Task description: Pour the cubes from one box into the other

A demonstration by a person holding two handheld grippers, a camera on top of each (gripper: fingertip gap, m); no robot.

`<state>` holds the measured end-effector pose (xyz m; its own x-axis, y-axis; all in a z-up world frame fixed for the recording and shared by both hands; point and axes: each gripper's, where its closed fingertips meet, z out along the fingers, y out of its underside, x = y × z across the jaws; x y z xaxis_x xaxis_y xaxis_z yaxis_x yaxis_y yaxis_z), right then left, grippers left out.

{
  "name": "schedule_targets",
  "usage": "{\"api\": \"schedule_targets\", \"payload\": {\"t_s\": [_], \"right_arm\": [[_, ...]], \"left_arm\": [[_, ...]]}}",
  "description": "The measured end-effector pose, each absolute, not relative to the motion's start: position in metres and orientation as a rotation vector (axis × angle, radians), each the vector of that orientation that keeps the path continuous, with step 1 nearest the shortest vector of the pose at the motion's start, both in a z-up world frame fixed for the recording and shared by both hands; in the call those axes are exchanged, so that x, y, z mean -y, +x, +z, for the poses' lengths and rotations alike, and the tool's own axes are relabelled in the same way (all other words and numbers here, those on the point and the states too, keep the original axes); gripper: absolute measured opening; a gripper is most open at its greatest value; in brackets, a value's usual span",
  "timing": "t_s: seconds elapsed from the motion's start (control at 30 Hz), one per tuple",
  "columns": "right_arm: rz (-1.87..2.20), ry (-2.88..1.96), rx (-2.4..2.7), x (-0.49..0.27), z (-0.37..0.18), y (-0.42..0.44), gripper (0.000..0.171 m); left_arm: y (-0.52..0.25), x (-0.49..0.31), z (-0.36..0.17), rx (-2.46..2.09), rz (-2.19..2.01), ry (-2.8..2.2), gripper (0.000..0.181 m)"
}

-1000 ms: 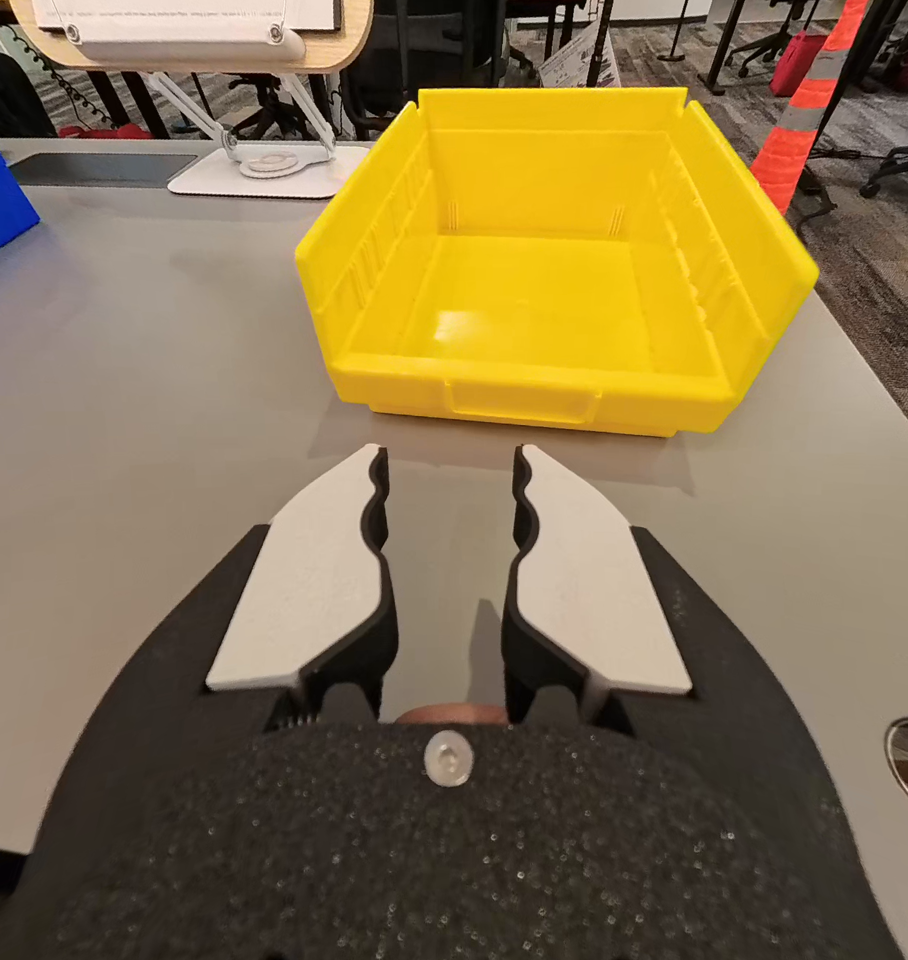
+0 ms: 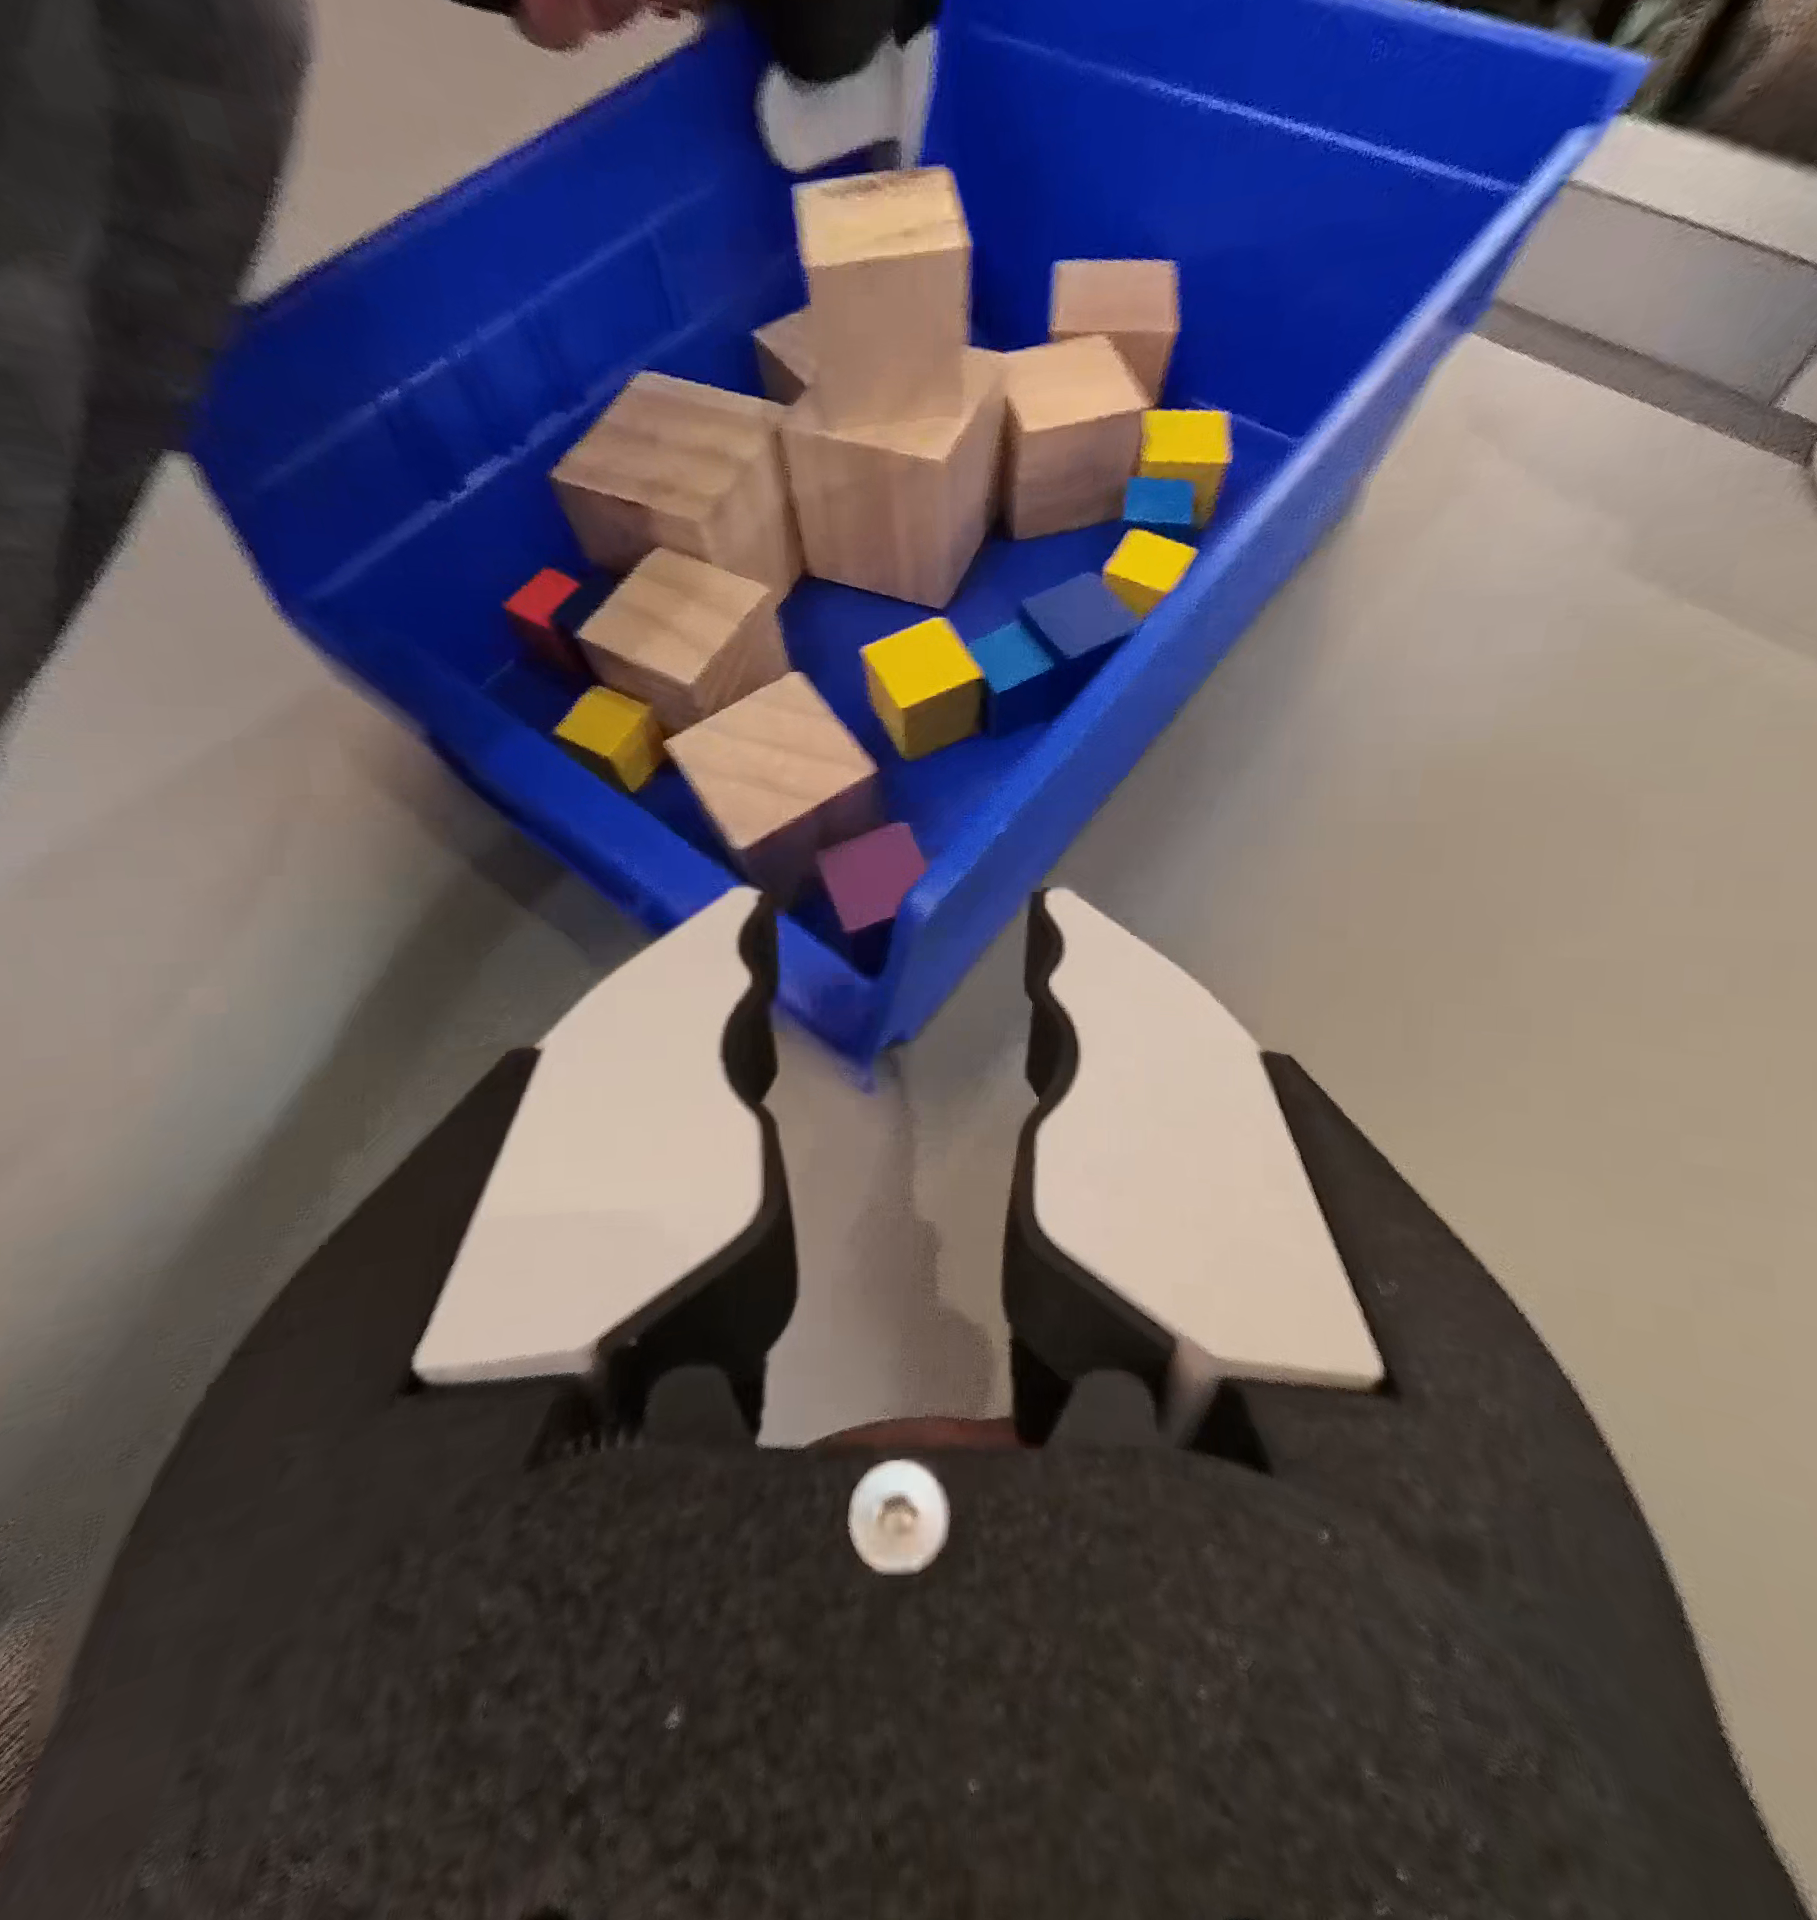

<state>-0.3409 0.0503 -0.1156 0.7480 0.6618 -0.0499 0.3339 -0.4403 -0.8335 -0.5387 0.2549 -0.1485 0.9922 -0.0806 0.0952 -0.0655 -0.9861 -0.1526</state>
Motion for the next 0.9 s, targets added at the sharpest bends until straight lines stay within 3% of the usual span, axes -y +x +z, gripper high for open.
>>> {"api": "schedule_targets", "payload": {"t_s": [0.13, 0.17, 0.3, 0.57, 0.9], "right_arm": [[0.462, -2.09, 0.737, -0.065, -0.129, -0.336, 0.03], [0.472, -2.091, 0.734, -0.067, -0.129, -0.334, 0.018], [0.292, -2.093, 0.723, -0.088, -0.129, -0.304, 0.007], [0.199, -2.126, 0.614, -0.111, -0.105, -0.222, 0.003], [0.12, -2.124, 0.424, -0.102, -0.036, -0.081, 0.003]], "left_arm": [[-0.54, -0.246, -0.148, -0.092, -0.205, -2.978, 0.006], [-0.541, -0.243, -0.148, -0.078, -0.208, -2.977, 0.006], [-0.538, -0.229, -0.147, -0.014, -0.182, -2.972, 0.007], [-0.47, -0.218, -0.138, 0.001, -0.198, -2.993, 0.008], [-0.31, -0.245, -0.06, -0.232, -0.173, -2.933, 0.008]]}}
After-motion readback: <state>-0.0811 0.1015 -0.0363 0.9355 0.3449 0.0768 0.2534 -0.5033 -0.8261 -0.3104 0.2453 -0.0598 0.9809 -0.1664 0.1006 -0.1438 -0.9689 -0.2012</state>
